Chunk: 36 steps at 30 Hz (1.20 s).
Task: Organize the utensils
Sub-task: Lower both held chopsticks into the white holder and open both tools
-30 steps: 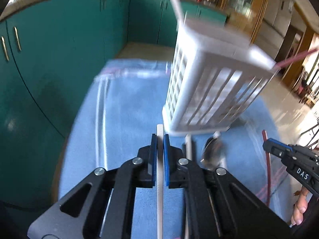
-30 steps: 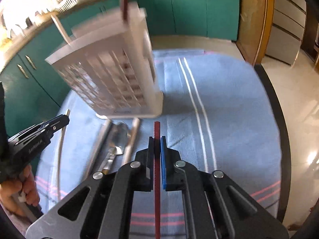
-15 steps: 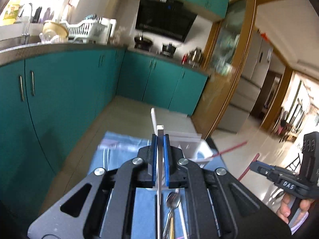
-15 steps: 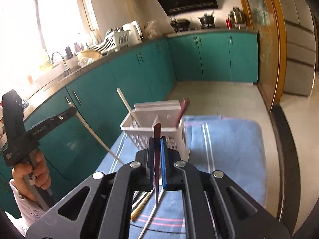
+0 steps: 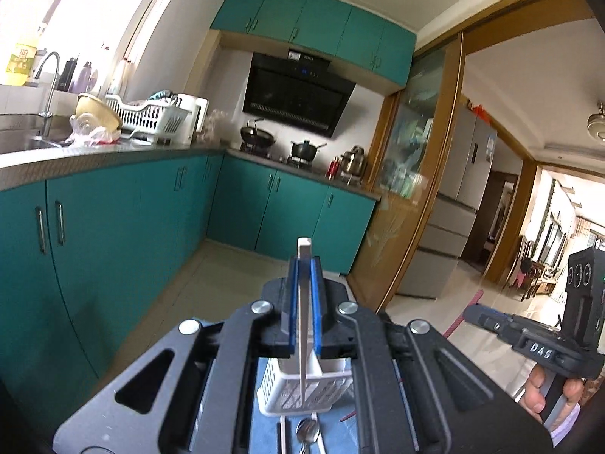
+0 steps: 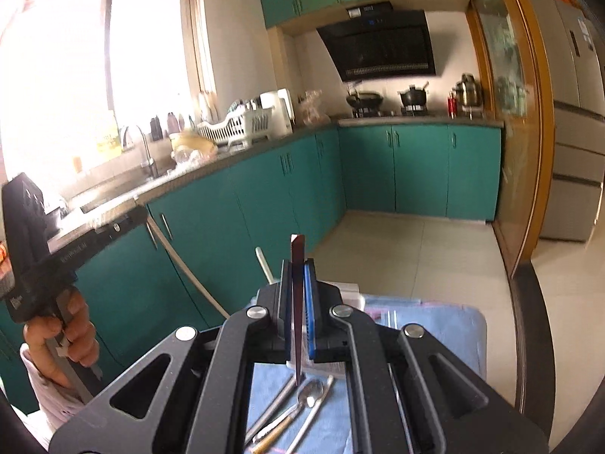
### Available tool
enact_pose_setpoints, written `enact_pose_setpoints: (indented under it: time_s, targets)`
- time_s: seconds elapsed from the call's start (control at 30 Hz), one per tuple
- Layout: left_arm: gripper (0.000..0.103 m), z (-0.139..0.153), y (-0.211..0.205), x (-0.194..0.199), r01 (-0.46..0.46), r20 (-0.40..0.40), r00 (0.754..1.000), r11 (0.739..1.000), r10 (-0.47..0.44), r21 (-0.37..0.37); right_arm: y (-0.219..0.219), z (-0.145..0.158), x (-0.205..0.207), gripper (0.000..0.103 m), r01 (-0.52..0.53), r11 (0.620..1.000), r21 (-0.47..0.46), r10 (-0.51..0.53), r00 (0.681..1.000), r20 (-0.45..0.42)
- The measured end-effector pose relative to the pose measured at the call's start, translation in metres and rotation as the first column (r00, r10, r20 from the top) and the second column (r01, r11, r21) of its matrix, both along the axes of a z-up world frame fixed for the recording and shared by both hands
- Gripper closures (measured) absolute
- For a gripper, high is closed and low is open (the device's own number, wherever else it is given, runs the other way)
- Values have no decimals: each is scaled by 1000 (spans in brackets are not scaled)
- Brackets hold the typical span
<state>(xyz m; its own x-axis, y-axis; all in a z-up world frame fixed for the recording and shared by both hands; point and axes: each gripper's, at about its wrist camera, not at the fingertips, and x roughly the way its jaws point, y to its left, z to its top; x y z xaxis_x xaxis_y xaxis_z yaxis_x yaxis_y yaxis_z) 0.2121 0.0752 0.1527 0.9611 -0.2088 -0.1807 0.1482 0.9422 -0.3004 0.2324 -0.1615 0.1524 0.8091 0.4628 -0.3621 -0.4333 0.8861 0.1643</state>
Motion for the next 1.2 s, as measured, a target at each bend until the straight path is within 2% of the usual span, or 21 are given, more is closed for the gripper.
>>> enact_pose_setpoints:
  time_s: [0.17,0.3,0.47,0.63,0.87,1.2]
  targets:
    - [97,18,5,23,-71,48,996,997,72,-33,-6,34,13,96,59,997,48,-61,996,61]
    - [97,14,4,52,-112,29,993,993,113,-34,-2,44,32,96,127,991,36,-130,986,101]
    - [97,-7,-5,79,-137,-15,990,991,137,5,7,20,60,96,147,989,-7,-147,988,53]
    - [97,-21,-8,91,-146,-43,988,989,146,11,10,2,76,96,158,987,-11,-158,987,12]
    - [97,-36,-24,103,-129,-55,990,991,132,47,21,-4,76,96,175,984,-41,-173,984,36]
    - [97,-56,-30,106,-107,-88,990,992,113,65,24,-25,84,96,176,982,-68,-176,984,5]
